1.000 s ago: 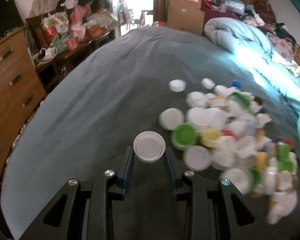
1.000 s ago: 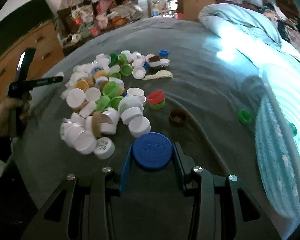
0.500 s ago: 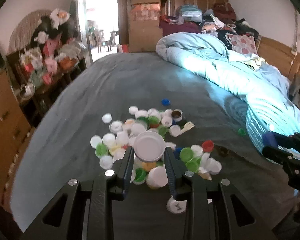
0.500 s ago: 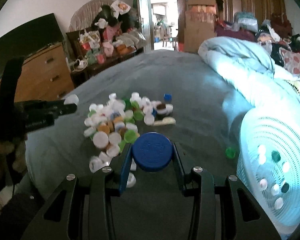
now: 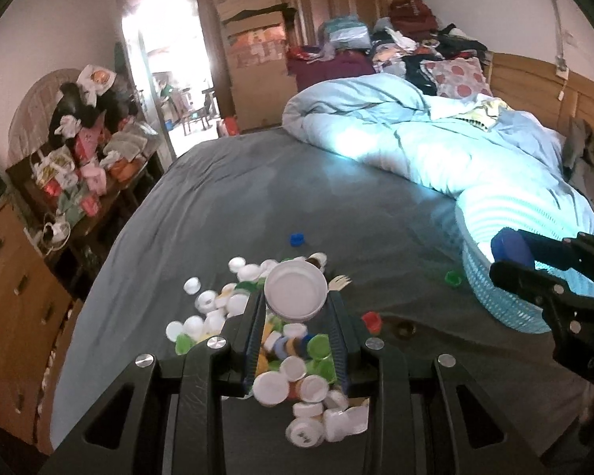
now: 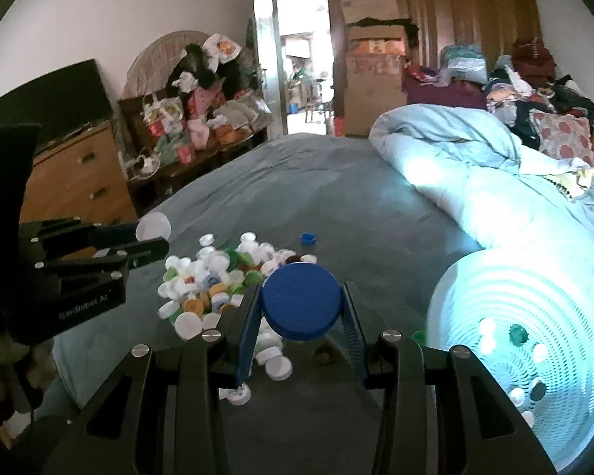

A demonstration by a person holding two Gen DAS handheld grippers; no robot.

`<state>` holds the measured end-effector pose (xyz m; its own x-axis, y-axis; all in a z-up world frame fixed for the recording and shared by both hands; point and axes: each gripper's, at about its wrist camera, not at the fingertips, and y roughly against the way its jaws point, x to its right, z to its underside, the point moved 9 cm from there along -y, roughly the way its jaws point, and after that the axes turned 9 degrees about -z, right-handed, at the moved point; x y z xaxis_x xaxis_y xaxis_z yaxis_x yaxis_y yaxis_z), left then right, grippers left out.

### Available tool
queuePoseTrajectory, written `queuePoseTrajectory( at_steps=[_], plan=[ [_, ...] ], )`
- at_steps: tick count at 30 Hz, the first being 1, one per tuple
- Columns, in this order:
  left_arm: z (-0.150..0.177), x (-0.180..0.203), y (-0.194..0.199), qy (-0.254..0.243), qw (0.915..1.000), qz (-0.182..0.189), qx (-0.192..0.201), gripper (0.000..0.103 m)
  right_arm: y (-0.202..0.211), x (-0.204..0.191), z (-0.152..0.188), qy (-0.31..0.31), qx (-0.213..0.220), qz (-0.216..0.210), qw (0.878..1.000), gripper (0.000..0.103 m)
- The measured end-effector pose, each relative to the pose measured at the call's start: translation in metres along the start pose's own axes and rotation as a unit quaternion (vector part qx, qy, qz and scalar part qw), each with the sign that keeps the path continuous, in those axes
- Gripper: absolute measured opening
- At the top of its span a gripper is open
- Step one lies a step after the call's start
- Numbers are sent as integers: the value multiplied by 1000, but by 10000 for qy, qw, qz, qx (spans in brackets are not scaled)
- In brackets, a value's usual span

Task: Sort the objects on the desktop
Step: 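Carry both held caps over the teal basket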

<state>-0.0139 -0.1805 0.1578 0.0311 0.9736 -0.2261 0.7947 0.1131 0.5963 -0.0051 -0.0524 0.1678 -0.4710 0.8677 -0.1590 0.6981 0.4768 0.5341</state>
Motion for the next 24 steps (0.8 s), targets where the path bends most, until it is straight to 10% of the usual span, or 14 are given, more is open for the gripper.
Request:
queuePoseTrajectory(
  at_steps=[24],
  plan=[
    [-74, 170, 3, -1132, 9919, 515, 272, 32, 89, 149, 12, -977, 488, 870, 9902, 35]
  ],
)
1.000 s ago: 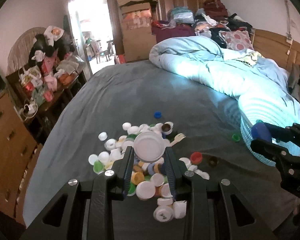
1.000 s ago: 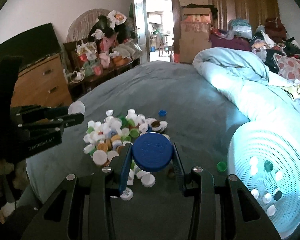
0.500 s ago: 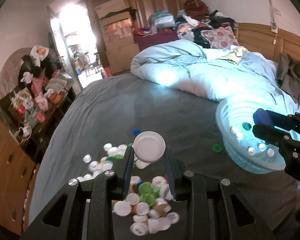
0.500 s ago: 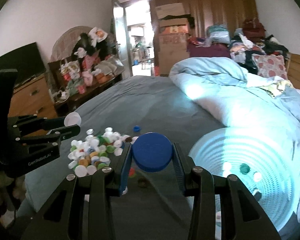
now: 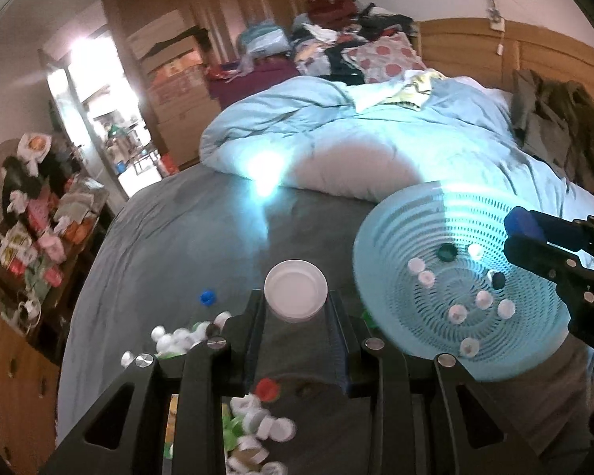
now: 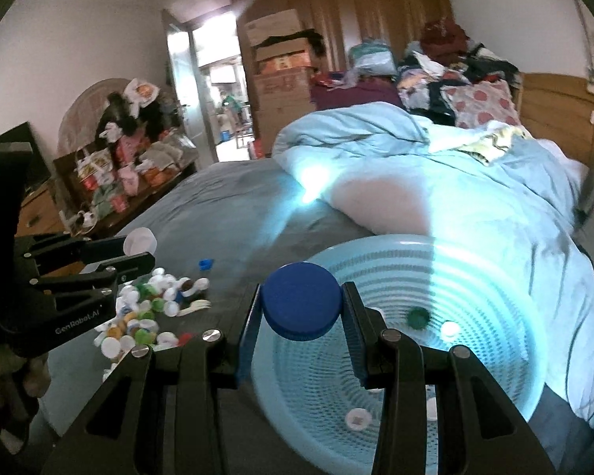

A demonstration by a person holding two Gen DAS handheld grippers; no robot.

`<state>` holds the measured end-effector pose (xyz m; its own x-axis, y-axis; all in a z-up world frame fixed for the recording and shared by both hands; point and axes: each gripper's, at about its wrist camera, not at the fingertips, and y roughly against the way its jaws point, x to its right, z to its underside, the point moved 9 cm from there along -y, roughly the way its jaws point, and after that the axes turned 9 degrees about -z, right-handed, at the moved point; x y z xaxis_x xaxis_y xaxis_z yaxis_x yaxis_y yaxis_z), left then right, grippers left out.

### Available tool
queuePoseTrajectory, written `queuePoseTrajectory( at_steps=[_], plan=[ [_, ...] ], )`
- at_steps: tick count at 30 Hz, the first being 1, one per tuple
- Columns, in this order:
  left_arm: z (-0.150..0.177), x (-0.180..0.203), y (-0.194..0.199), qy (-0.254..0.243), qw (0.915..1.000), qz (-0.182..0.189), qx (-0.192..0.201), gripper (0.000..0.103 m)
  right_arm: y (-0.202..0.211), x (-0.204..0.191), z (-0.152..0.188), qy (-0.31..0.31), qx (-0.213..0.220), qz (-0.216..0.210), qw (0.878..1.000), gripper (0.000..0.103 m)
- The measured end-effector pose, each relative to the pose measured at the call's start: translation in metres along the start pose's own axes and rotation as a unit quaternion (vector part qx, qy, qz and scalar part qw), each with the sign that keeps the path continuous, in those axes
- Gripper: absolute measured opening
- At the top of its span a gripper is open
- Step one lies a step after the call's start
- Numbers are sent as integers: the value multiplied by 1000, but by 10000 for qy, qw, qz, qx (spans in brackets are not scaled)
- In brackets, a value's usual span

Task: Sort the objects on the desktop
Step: 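Carry both held caps over the teal basket, then open both tools to drop the caps into the basket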

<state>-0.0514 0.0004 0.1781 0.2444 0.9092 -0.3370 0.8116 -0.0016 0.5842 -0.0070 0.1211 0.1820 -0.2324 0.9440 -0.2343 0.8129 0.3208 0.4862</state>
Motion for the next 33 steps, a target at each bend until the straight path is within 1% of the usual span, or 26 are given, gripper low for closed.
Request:
queuePoseTrajectory(
  at_steps=[5, 11, 16, 23, 24, 25, 26, 27, 28, 30, 33],
  plan=[
    [-17, 34, -9, -254, 9996, 117, 18, 32, 5, 26, 0, -168, 13, 105, 9998, 35],
    [-26, 67, -24, -513, 9984, 222, -62, 32, 5, 48, 10, -354, -65, 187, 9992, 35],
    [-25, 80, -36, -583, 9979, 243, -168, 32, 1, 61, 17, -502, -125, 206, 9984, 35],
    [-24, 85, -44, -600, 9976, 237, -243, 34, -2, 68, 18, -527, -122, 265, 9982, 36],
    [-24, 86, -44, -617, 9975, 246, -249, 36, -2, 69, 20, -528, -121, 322, 9980, 41],
    [-24, 87, -44, -617, 9975, 247, -248, 47, -2, 70, 19, -539, -101, 341, 9979, 47],
    [-25, 87, -44, -604, 9977, 233, -221, 60, 0, 70, 19, -546, -59, 365, 9978, 55],
    [-26, 86, -44, -602, 9979, 172, -173, 65, 1, 70, 19, -538, -47, 380, 9978, 56],
    [-25, 86, -44, -600, 9980, 147, -155, 67, 1, 70, 19, -530, -47, 383, 9978, 56],
    [-25, 85, -45, -572, 9981, 168, -169, 67, 2, 70, 18, -522, -43, 397, 9978, 56],
    [-23, 81, -44, -534, 9983, 144, -159, 72, 3, 69, 18, -529, -44, 386, 9978, 57]
  ],
)
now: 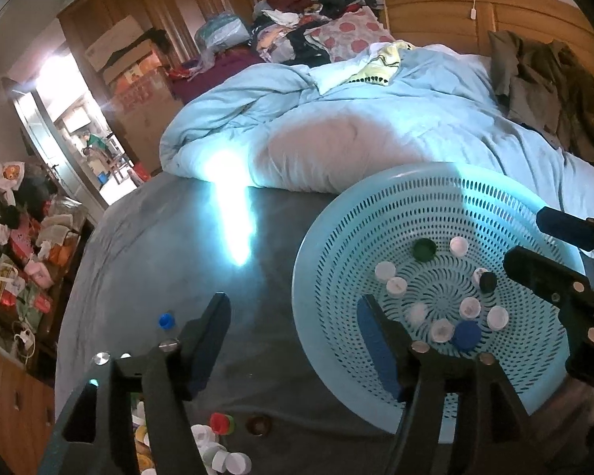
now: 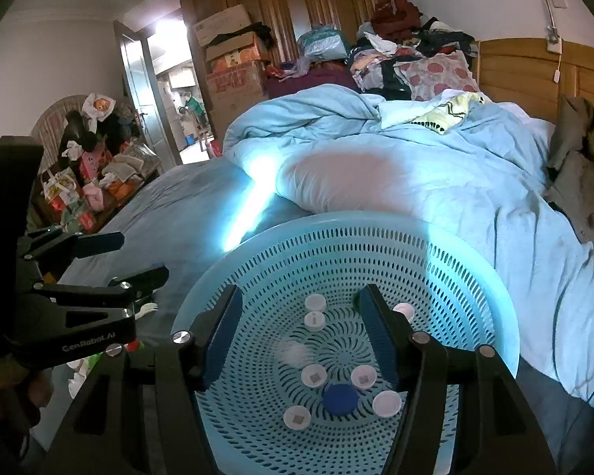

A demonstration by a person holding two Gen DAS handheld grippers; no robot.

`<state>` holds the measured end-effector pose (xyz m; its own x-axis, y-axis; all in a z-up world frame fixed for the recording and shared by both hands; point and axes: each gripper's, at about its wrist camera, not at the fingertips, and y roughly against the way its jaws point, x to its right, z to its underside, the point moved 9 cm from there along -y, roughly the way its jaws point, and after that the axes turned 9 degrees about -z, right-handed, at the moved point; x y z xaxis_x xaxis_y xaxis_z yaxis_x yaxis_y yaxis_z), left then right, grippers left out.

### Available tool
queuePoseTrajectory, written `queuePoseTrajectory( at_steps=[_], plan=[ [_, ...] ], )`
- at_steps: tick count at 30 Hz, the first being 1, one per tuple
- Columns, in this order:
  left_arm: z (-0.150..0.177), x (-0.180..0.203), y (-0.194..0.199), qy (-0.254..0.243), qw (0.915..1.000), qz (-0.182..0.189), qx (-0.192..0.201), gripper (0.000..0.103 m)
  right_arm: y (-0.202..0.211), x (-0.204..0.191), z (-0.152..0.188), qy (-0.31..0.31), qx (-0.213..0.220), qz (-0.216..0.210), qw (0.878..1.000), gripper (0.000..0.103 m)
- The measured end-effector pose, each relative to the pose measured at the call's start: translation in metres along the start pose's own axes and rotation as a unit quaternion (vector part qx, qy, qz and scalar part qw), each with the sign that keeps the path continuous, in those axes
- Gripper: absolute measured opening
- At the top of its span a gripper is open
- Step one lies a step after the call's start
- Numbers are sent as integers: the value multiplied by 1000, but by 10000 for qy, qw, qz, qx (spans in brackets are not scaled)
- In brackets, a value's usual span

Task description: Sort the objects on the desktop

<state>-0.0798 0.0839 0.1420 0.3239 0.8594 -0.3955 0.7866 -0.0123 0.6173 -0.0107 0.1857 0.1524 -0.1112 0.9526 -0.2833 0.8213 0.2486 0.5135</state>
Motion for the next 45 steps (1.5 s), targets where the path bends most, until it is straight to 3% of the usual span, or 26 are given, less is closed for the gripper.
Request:
queuePoseTrajectory(
  at_steps=[3, 7, 10, 13, 15, 18, 21, 25, 27, 31, 34, 45],
  plan=[
    [3, -11, 3, 120, 9999, -48, 20, 78, 1, -6, 1, 51, 10, -49, 10000, 61],
    [20, -47, 12, 308, 9990, -298, 137, 99, -2, -42, 16, 279, -83, -321, 9991, 66],
    [60, -103, 10, 733, 9959, -522, 34, 103, -14, -82, 49, 638, -352, -576, 9957, 75],
    [124, -170, -1, 1261, 9875, -886, -332, 103, -36, -121, 97, 913, -826, -910, 9882, 79],
    [176, -215, -12, 1640, 9760, -1269, -672, 103, -57, -143, 129, 1054, -1169, -1088, 9815, 80],
    [255, -271, -33, 2205, 9516, -1677, -1328, 103, -90, -158, 165, 1022, -1651, -1215, 9734, 80],
    [322, -311, -54, 2872, 9215, -1876, -1821, 103, -122, -150, 176, 886, -1873, -1040, 9728, 80],
    [375, -330, -85, 3299, 8951, -1988, -2246, 103, -151, -135, 176, 590, -1898, -732, 9773, 80],
    [389, -329, -97, 3399, 8884, -1952, -2390, 103, -164, -125, 181, 461, -1980, -589, 9774, 80],
    [397, -323, -107, 3533, 8901, -1847, -2211, 103, -169, -130, 183, 711, -1910, -486, 9778, 91],
    [400, -321, -104, 3635, 8896, -1858, -2050, 103, -172, -131, 185, 715, -1899, -641, 9771, 101],
    [396, -328, -106, 3806, 8875, -1755, -1915, 103, -173, -131, 187, 720, -1878, -668, 9773, 102]
  ],
)
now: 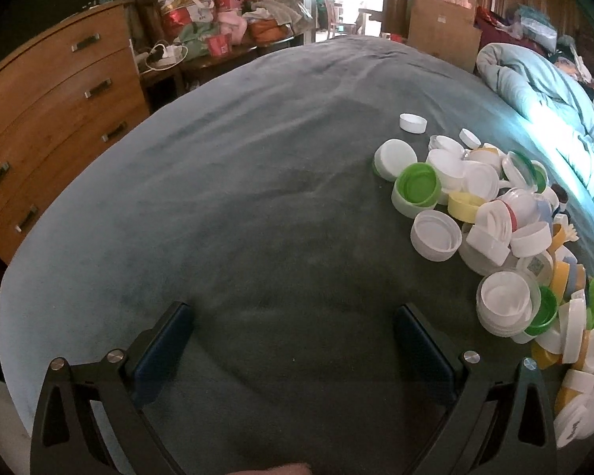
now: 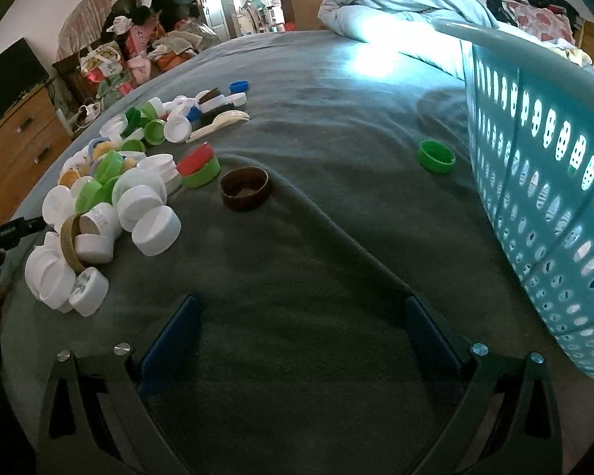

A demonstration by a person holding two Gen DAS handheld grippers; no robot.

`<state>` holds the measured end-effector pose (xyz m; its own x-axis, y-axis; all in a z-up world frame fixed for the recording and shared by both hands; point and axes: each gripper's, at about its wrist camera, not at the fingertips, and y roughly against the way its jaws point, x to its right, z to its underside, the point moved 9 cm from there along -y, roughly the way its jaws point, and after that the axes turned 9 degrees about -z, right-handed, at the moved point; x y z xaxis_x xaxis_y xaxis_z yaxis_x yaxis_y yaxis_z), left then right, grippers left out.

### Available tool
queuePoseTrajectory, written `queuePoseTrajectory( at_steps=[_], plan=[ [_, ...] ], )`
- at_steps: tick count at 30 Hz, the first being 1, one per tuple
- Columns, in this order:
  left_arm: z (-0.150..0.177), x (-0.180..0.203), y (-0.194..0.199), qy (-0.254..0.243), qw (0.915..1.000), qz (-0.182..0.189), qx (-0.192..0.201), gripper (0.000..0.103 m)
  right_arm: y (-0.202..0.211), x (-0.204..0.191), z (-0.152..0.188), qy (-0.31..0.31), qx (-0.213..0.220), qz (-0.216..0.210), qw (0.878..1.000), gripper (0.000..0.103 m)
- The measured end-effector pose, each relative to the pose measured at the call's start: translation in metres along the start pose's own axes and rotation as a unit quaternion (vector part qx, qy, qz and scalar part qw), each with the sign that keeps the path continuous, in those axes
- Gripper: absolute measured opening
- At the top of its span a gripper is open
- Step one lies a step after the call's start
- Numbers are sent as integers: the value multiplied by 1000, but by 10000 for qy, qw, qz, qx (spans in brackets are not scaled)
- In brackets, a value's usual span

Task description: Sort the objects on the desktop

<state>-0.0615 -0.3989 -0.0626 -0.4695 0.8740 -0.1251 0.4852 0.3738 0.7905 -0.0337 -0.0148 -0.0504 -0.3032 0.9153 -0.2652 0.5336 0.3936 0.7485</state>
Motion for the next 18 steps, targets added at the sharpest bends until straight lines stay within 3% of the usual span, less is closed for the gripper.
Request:
queuePoseTrajectory(
  at_steps=[18],
  plan=[
    [-1, 1, -1, -54, 10000, -67, 22, 103, -1, 0, 0, 4, 0, -1, 10000, 102]
  ],
)
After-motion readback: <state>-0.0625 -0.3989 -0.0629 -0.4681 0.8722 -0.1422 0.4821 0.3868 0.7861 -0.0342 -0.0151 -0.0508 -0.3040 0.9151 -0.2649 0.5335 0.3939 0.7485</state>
